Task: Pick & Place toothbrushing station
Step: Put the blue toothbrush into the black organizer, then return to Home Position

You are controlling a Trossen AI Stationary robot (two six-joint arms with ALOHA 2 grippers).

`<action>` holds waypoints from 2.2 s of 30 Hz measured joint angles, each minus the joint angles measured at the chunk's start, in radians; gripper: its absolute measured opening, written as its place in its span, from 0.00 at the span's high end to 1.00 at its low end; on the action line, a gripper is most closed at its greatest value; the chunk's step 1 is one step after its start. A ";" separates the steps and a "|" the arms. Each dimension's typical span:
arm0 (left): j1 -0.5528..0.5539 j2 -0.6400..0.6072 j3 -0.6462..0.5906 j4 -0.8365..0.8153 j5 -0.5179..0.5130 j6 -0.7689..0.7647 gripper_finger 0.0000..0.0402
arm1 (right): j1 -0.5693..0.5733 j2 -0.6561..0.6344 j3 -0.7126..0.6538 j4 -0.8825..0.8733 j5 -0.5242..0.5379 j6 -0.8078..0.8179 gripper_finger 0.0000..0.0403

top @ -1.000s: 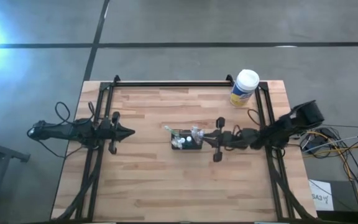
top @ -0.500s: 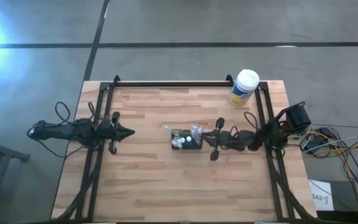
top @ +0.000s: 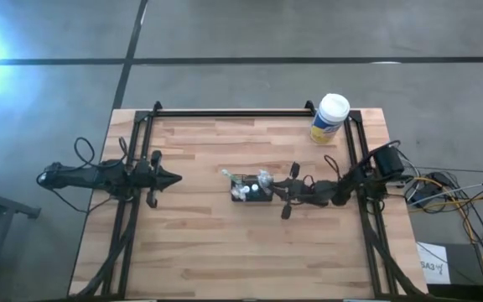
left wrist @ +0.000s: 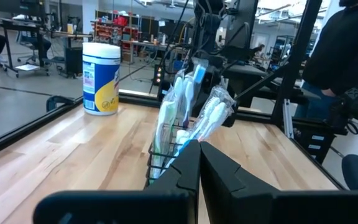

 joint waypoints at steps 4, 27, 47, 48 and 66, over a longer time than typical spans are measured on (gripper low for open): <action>0.000 0.000 0.000 0.014 0.000 0.000 0.97 | 0.002 0.032 0.007 0.004 0.020 0.015 0.97; 0.000 0.000 0.000 0.038 0.000 -0.010 0.97 | 0.029 -0.019 0.004 -0.008 0.044 0.114 0.63; 0.000 0.000 0.000 0.040 0.000 -0.009 0.97 | 0.057 -0.413 0.118 -0.638 0.038 0.105 0.55; 0.000 0.000 0.000 0.042 0.000 -0.009 0.97 | 0.057 -0.415 0.143 -0.687 0.019 0.106 0.55; 0.000 0.000 0.000 0.044 0.000 -0.011 0.97 | 0.131 -0.585 0.307 -0.983 0.176 0.001 0.65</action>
